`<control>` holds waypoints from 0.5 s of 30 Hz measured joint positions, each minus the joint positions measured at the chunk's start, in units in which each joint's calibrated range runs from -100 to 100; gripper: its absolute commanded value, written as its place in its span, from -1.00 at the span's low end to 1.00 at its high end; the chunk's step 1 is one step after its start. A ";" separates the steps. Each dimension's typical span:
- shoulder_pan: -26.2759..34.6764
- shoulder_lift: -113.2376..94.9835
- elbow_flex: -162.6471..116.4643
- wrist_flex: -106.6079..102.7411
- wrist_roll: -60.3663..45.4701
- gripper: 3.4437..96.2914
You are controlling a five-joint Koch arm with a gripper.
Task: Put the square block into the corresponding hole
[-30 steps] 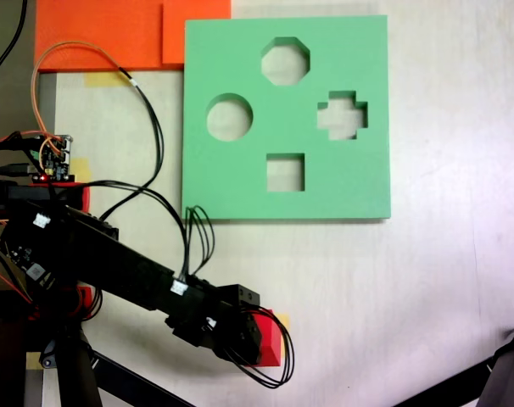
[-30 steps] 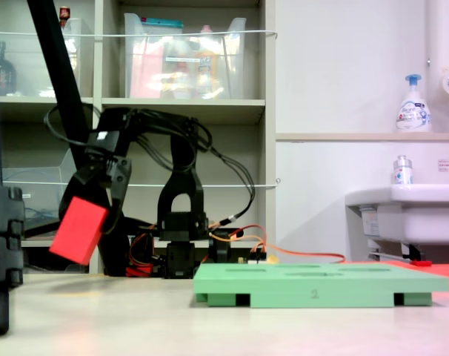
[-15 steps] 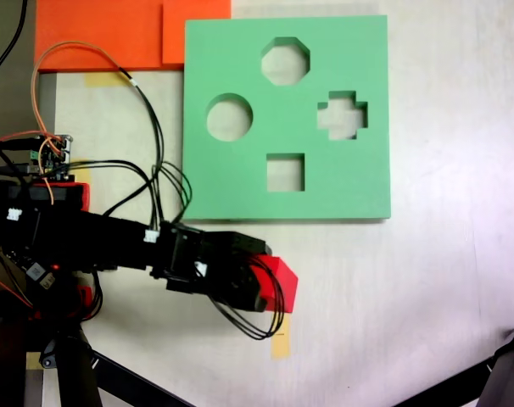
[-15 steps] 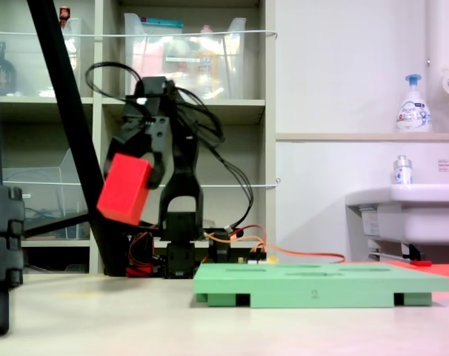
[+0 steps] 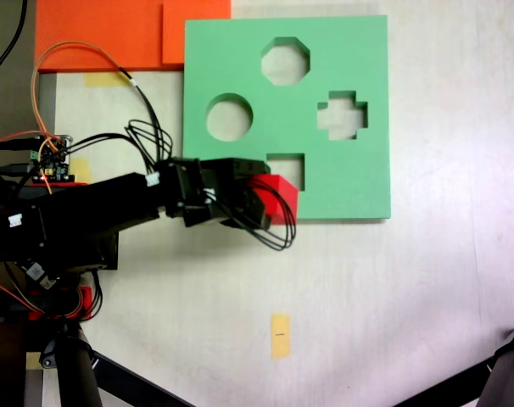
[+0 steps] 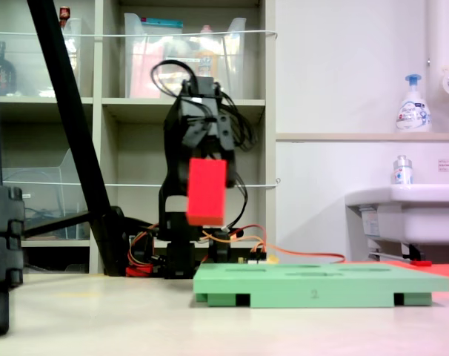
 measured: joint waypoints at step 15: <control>4.49 8.76 0.10 0.00 2.25 -0.78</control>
